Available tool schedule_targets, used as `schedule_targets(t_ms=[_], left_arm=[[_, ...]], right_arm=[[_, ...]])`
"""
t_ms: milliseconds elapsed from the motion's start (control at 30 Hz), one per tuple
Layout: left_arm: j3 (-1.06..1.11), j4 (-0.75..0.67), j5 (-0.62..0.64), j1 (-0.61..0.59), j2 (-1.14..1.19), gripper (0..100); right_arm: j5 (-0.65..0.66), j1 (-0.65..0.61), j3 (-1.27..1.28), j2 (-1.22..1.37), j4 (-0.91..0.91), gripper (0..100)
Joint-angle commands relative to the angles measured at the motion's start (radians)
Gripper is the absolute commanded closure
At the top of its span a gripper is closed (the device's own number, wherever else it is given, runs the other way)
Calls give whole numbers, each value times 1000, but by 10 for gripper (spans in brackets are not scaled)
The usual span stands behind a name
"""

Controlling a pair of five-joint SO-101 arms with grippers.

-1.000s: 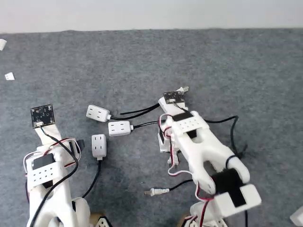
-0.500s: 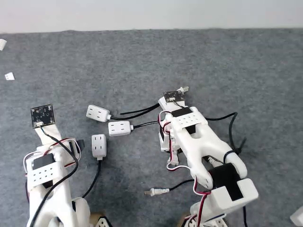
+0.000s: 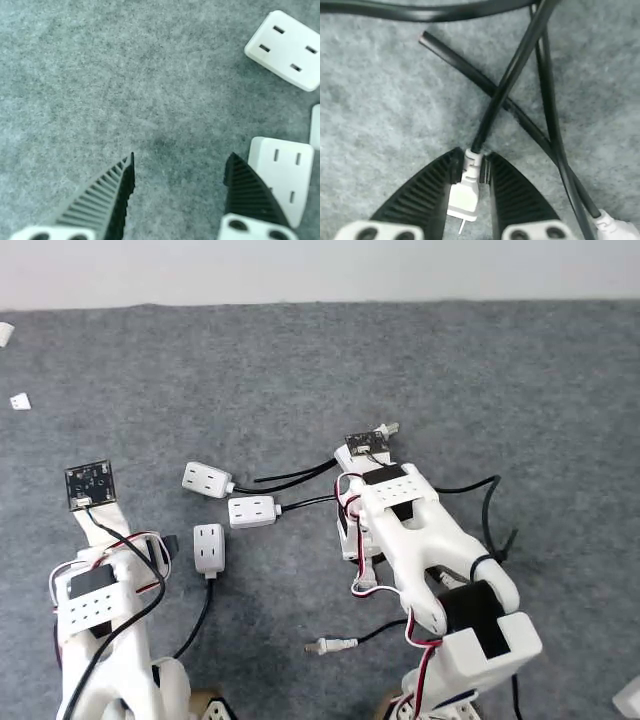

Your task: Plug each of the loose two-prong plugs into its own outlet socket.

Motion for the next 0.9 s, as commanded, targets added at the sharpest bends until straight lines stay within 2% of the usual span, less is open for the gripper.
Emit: schedule_targets(t_ms=[0, 133, 267, 433, 533, 700, 867], left_arm=[[-13, -20, -6, 8, -6, 724], [-16, -17, -6, 8, -6, 724], [-21, 15, -8, 14, -6, 724], [-38, 117, -176, 80, 0, 726], [-35, 137, -258, 129, 0, 727], [-33, 199, -387, 229, 2, 727], [-33, 210, -420, 255, 5, 727]], right_arm=[[55, -19, -21, -31, 58, 991], [87, -19, 8, -236, 120, 991], [180, -70, 91, -585, 160, 991], [368, -165, 195, -1033, 130, 991], [411, -240, 255, -1211, 71, 991], [428, -378, 287, -1239, 19, 991], [423, -401, 321, -1136, -142, 991]])
